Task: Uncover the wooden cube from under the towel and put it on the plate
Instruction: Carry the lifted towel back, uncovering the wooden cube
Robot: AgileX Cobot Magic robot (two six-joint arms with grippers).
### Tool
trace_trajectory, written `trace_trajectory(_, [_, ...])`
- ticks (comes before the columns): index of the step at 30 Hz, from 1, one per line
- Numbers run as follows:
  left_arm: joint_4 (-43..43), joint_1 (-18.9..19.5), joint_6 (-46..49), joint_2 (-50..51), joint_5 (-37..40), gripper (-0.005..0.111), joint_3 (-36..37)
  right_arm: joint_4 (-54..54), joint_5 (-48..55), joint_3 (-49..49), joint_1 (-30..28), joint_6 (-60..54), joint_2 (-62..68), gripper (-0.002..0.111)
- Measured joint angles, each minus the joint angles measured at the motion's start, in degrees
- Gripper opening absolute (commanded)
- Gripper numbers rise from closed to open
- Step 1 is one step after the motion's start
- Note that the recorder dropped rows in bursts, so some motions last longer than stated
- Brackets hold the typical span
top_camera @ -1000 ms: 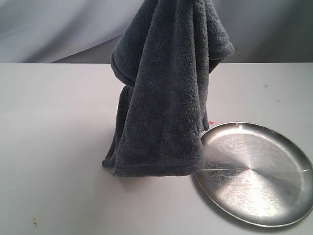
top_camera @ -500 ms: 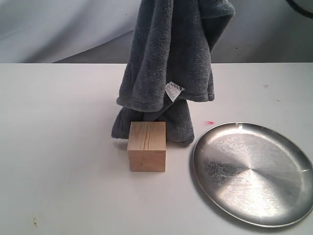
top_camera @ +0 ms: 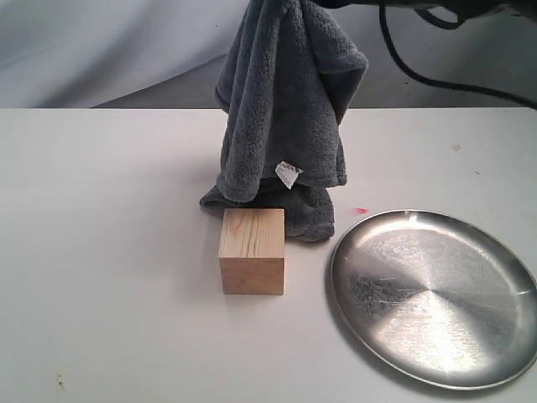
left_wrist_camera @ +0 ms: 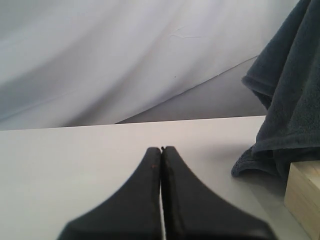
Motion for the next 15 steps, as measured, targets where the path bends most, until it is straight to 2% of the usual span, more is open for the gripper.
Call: trace_trajectory(15, [0.00,0.00,0.00,0.00,0.00,0.000,0.00,-0.35,-4.81,0.00,-0.79,-0.24,7.39,0.000])
